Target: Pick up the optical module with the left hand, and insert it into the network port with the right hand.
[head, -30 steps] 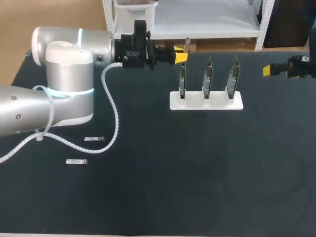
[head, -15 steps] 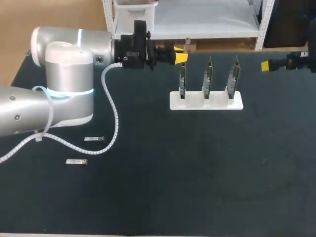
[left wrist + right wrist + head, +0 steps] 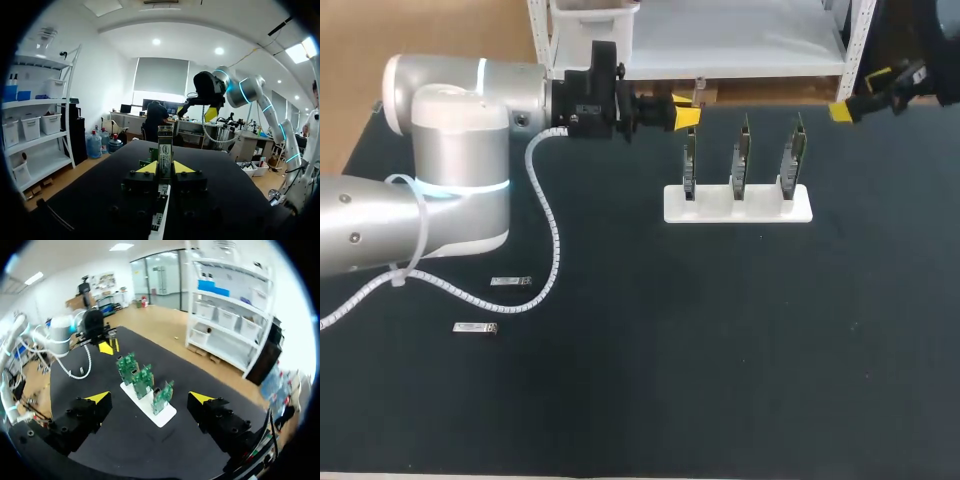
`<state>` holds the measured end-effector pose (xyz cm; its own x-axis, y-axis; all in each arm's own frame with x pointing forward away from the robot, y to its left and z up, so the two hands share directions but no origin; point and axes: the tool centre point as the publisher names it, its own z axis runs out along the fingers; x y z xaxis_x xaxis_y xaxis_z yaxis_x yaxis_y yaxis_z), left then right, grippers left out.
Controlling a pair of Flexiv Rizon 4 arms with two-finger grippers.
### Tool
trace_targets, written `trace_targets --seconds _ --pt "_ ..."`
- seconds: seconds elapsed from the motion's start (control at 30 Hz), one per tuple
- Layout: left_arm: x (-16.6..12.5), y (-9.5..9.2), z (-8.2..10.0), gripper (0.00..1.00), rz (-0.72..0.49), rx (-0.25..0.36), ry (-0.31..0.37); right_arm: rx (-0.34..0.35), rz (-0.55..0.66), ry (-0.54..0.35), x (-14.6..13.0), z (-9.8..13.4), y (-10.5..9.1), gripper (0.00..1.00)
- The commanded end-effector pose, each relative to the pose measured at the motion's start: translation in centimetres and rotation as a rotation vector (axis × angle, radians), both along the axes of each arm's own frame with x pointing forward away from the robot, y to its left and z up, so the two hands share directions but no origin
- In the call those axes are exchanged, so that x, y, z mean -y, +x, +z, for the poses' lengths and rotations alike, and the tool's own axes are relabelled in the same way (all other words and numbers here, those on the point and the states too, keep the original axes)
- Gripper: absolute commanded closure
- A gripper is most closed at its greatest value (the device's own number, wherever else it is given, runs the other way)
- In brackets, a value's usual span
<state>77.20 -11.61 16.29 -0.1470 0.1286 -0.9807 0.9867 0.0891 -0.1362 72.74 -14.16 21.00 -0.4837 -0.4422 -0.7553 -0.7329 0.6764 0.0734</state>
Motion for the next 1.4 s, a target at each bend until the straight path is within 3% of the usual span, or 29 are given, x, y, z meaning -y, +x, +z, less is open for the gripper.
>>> trace_targets --seconds 0.03,0.53,0.7,0.93,1.23,1.4 --pt "0.0 -0.2 0.0 1.00 0.006 0.002 -0.001 -0.138 0.321 0.156 -1.4 -0.1 2.3 0.00" --pt "0.0 -0.2 0.0 1.00 0.006 0.002 -0.001 -0.215 0.842 0.170 -7.8 0.8 3.1 0.00" --pt "0.0 -0.2 0.0 1.00 0.006 0.002 -0.001 -0.225 0.932 0.202 -9.1 1.2 3.5 0.00" --pt "0.0 -0.2 0.0 1.00 0.006 0.002 -0.001 -0.230 0.978 0.234 -10.6 0.7 3.5 0.00" --pt "0.0 -0.2 0.0 1.00 0.006 0.002 -0.001 -0.221 0.948 0.316 -11.9 0.0 3.8 0.00" --pt "0.0 -0.2 0.0 1.00 0.006 0.002 -0.001 -0.129 0.892 0.295 -12.3 0.1 3.5 0.00"
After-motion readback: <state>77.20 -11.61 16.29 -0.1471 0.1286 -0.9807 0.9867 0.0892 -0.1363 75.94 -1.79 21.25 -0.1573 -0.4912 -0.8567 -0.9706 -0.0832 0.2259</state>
